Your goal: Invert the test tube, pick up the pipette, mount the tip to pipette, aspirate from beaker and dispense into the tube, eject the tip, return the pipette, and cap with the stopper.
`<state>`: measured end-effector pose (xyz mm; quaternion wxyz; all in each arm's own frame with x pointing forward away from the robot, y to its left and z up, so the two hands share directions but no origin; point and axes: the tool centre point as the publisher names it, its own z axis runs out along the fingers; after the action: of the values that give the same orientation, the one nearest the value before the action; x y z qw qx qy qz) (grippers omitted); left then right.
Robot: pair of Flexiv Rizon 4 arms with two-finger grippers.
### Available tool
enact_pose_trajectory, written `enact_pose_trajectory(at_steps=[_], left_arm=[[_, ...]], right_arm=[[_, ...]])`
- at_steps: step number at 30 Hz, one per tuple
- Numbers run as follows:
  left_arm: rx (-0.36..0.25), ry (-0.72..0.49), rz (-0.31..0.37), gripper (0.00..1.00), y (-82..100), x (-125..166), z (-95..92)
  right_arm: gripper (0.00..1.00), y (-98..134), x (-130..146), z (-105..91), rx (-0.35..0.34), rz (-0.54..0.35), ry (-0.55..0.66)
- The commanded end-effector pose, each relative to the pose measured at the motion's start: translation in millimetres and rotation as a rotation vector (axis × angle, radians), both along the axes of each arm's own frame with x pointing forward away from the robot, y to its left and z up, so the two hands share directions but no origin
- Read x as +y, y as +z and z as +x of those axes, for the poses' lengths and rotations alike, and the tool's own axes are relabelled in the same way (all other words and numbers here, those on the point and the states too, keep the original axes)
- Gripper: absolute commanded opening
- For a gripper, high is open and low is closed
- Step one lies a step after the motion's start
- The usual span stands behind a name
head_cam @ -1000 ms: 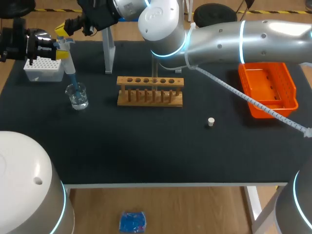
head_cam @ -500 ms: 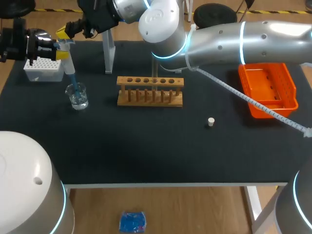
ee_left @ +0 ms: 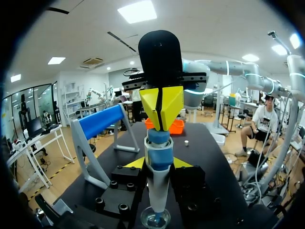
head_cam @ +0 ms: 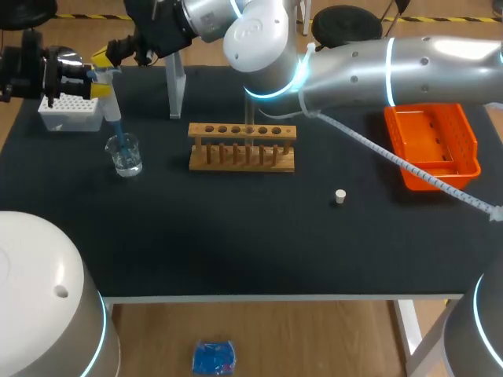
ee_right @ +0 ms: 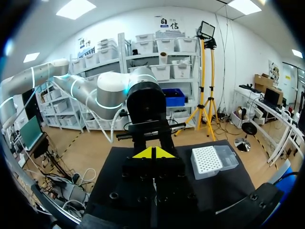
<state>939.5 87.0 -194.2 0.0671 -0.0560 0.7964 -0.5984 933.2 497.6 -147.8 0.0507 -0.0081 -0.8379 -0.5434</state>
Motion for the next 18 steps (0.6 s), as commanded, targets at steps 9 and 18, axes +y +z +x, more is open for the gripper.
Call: enact_pose_trajectory(at_steps=[9,18], left_arm=[[0.000,-0.003,-0.002,0.00,6.9,1,2.4],[0.000,-0.003,-0.002,0.00,6.9,1,2.4]], right_arm=[[0.93,26,-5,4.7,-0.047,0.034,-0.006],[1.00,73,-34,6.1,-0.089,0.057,0.007]])
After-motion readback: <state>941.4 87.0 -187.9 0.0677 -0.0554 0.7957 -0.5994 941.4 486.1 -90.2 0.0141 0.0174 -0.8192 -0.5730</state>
